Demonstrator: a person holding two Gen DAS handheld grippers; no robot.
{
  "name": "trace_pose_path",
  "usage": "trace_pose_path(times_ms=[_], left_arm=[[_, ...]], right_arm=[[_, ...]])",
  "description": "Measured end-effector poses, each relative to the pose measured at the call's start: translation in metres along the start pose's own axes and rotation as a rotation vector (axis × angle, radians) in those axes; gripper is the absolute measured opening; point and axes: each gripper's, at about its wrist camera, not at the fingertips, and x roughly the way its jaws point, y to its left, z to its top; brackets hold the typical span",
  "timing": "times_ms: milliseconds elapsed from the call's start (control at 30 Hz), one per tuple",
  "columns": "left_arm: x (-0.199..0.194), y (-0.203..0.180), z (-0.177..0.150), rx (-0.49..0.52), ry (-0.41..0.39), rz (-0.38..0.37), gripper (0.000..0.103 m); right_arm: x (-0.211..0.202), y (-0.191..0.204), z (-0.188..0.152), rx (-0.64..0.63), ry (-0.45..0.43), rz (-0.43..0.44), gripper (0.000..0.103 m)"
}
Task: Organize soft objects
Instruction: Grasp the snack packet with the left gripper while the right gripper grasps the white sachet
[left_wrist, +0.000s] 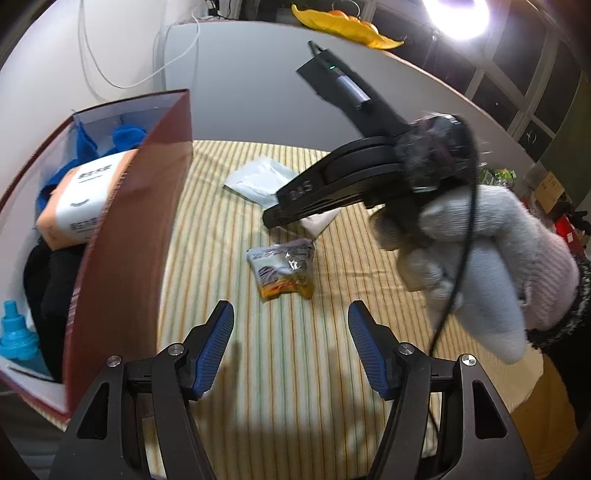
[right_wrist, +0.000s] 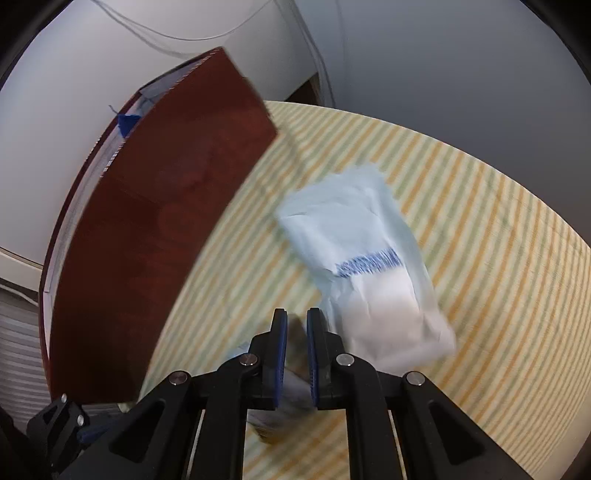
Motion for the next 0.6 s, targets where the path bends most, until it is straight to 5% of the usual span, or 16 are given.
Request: trace_pose_path(times_ms=[267,333,367,433,600], left_arm=[[0.037,-0.008,0.007,-0.004,0.049,0.029,0.068],[0.042,-0.009,0.010,-0.004,0.048,0.043,0.068],[0.044,-0.009,0.012,0.001,0.045,0.056,0.068],[0.048,-0.011,0.015,0.008,0.044,0.074,0.068],[0.061,-0.008,0.025,-0.015,0.049,0.094,0.068]], right_arm=[[-0.029,-0.019,-0.013,-0.031,-0.032,0.121,0.015],[-0.046,-0.020,-0.016,-0.094,-0.099,0.061,0.052],[-0.051,-0.021,-0.016,-0.114,-0.123,0.022,0.060],[-0.058,-0.020,-0.017,-0.170,-0.173,-0.060,0.065],[-0.040,-0.017,0.009,-0.236,-0.121,-0.155,0.066]])
